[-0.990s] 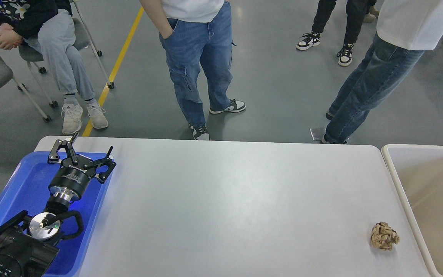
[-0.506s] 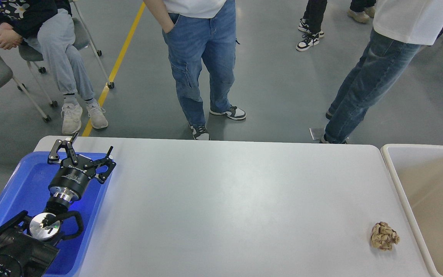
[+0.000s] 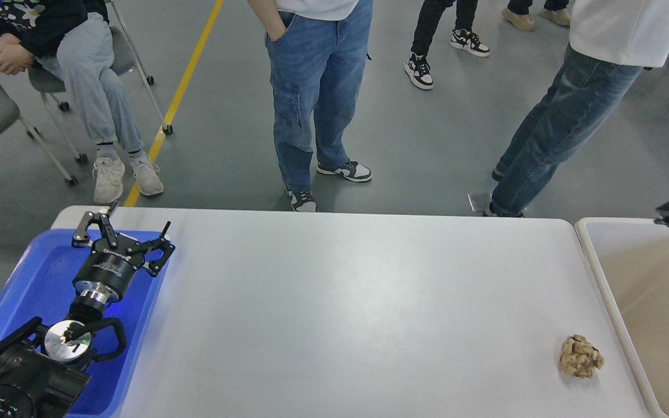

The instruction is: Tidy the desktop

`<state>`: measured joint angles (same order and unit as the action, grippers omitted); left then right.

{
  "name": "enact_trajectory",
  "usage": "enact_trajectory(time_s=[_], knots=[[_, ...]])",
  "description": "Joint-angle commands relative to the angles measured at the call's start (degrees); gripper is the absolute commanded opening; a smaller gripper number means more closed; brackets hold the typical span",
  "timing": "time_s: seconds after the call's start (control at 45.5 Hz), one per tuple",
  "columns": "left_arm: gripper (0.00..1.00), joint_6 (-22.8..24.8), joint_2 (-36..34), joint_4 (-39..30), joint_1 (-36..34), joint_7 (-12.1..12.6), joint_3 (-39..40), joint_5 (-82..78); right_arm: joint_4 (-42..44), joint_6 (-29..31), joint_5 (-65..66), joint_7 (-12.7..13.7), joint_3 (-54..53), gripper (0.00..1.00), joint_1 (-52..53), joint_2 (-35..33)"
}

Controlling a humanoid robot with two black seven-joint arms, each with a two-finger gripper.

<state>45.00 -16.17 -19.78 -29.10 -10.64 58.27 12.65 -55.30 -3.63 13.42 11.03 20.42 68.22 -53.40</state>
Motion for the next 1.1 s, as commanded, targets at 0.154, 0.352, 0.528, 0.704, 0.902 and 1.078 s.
enact_trajectory(time_s=[0.154,0.352,0.528,0.704,0.902,1.078], knots=[[1.00,0.0,0.0,0.0,0.0,0.0,0.0,0.0,-19.5,2.7,9.2,5.2,8.7,1.00,18.0,-5.1],[1.00,0.0,0.0,0.0,-0.1,0.0,0.0,0.0,-21.8,3.5,8.2,5.3,22.9,1.00,31.7,1.2],[1.00,0.0,0.0,0.0,0.0,0.0,0.0,0.0,-21.9,3.6,7.9,5.2,32.7,1.00,40.1,8.4],[1.00,0.0,0.0,0.0,-0.1,0.0,0.0,0.0,-21.8,8.7,7.7,5.0,41.8,1.00,48.2,14.9],[1.00,0.0,0.0,0.0,0.0,0.0,0.0,0.0,-21.8,18.3,6.0,5.0,48.0,1.00,56.3,21.8],[1.00,0.0,0.0,0.0,-0.1,0.0,0.0,0.0,-21.7,24.0,5.7,5.0,47.7,1.00,58.3,26.0]])
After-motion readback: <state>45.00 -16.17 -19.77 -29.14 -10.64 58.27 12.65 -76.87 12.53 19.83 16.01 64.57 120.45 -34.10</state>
